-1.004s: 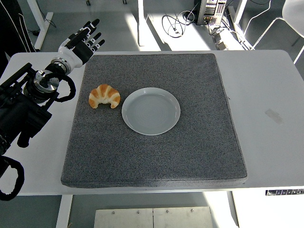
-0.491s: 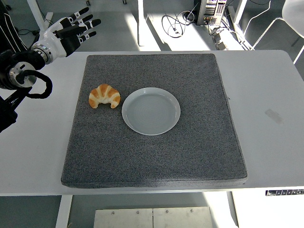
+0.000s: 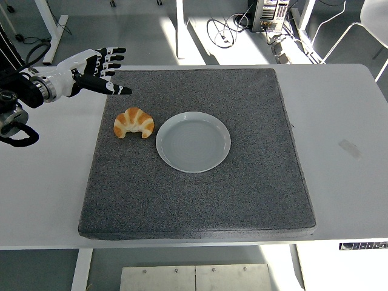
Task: Place the bread on the plate
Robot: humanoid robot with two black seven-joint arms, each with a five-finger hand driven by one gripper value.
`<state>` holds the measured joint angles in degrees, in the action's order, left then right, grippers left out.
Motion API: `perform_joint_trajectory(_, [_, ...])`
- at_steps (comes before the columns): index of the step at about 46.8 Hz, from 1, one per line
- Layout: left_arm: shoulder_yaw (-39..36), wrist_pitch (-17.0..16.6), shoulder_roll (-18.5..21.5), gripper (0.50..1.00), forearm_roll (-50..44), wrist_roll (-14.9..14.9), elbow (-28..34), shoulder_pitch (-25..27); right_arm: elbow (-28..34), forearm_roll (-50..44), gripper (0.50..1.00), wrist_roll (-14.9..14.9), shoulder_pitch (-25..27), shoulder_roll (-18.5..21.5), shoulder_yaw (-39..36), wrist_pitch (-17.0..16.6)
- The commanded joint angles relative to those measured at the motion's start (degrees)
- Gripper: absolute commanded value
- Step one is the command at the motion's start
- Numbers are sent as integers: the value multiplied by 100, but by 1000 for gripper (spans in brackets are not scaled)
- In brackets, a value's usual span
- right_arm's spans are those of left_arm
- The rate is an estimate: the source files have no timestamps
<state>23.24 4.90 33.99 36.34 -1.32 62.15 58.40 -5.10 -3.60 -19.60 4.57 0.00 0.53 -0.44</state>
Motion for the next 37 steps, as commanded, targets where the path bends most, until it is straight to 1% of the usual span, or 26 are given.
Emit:
perform_joint_trajectory(1, [-21, -7, 20, 989, 530, 18, 8, 39, 0, 0, 1000, 0, 0, 0, 0, 0])
perform_joint_trajectory(3, [-30, -7, 2, 987, 891, 79, 8, 92, 0, 0, 1000, 0, 0, 0, 0, 0])
perform_joint_trajectory(7, [-48, -7, -16, 987, 1506, 343, -1, 180, 0, 0, 1000, 0, 0, 0, 0, 0])
perform_joint_trajectory(9, [-65, -7, -16, 986, 1718, 396, -1, 180, 0, 0, 1000, 0, 0, 0, 0, 0])
perform_joint_trajectory(14, [-398, 2, 11, 986, 1929, 422, -1, 285, 0, 0, 1000, 0, 0, 0, 0, 0])
perform_joint_trajectory(19, [-961, 2, 37, 987, 2096, 580, -36, 523, 0, 0, 1000, 0, 0, 0, 0, 0])
perform_joint_trajectory(23, [-1198, -15, 90, 987, 2149, 659, -54, 663, 0, 0, 1000, 0, 0, 0, 0, 0])
perform_joint_trajectory(26, [-1339, -59, 178, 981, 2456, 712, -185, 672, 0, 0, 1000, 0, 0, 0, 0, 0])
perform_joint_trajectory(29, [-1392, -77, 195, 974, 2772, 686, -256, 672, 0, 0, 1000, 0, 0, 0, 0, 0])
perform_joint_trajectory(32, [-1410, -95, 187, 972, 2782, 572, -352, 646, 0, 0, 1000, 0, 0, 0, 0, 9])
perform_joint_trajectory(36, [-1419, -77, 143, 972, 2756, 221, -589, 602, 0, 0, 1000, 0, 0, 0, 0, 0])
perform_joint_trajectory(37, [-1428, -77, 125, 972, 2747, 177, -668, 593, 0, 0, 1000, 0, 0, 0, 0, 0])
